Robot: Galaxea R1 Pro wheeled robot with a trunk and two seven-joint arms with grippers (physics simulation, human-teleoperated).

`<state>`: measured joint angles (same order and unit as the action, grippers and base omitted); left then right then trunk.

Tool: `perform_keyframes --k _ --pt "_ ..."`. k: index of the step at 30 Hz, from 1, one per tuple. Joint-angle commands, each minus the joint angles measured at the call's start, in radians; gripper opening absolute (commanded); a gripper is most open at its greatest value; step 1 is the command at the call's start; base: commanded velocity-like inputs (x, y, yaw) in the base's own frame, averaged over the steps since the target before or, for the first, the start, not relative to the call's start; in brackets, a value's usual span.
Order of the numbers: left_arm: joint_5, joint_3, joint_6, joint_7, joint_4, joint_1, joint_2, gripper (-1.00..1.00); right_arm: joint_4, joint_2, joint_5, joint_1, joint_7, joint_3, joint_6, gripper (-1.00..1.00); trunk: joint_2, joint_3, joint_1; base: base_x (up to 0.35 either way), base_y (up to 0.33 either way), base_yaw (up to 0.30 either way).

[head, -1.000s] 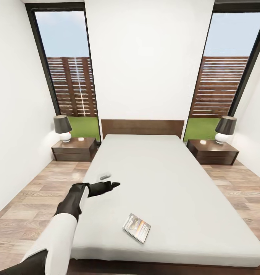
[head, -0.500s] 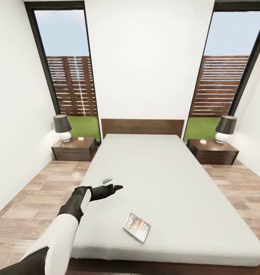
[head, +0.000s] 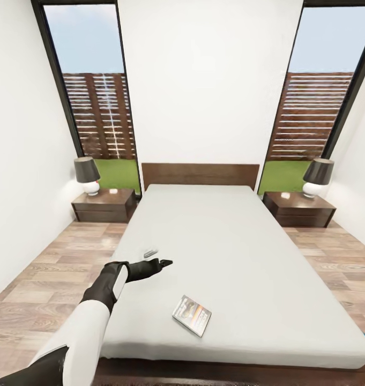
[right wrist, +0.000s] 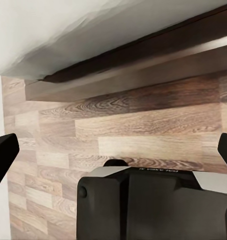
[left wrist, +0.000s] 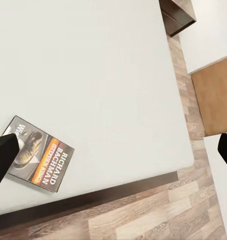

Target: In the bedroom, move the book from the bed onto either nightstand, and place the two sandals side by side next to the bed.

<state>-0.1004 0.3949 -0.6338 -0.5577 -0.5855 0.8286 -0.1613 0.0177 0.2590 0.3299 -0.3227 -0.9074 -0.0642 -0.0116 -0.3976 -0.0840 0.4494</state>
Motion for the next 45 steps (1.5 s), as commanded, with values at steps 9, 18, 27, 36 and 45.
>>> perform_keyframes --k 9,18,27,36,45 --pt "-0.01 0.01 -0.006 -0.008 -0.002 0.001 -0.001 1.0 -0.001 0.0 -0.005 -0.001 -0.002 -0.006 -0.002 1.0 -0.002 -0.017 0.001 0.0 0.0 0.0" --pt "-0.01 0.012 -0.006 -0.008 -0.001 0.001 -0.001 1.0 -0.001 0.0 -0.005 -0.001 -0.002 -0.006 -0.002 1.0 -0.002 -0.031 0.001 0.0 0.0 0.0" --pt "-0.01 0.012 -0.006 -0.008 -0.002 0.001 -0.001 1.0 -0.001 0.0 -0.005 -0.001 -0.002 -0.006 -0.002 1.0 -0.002 -0.045 0.001 0.0 0.0 0.0" --pt "-0.01 0.01 -0.006 -0.008 0.001 0.001 -0.002 1.0 -0.001 0.0 -0.004 -0.001 -0.003 -0.006 -0.001 1.0 -0.002 -0.059 0.001 0.0 0.0 0.0" --pt "-0.01 0.009 -0.006 -0.008 0.001 0.001 -0.004 1.0 -0.001 0.0 -0.005 -0.001 -0.002 -0.006 -0.002 1.0 -0.002 -0.073 0.001 0.0 0.0 0.0"
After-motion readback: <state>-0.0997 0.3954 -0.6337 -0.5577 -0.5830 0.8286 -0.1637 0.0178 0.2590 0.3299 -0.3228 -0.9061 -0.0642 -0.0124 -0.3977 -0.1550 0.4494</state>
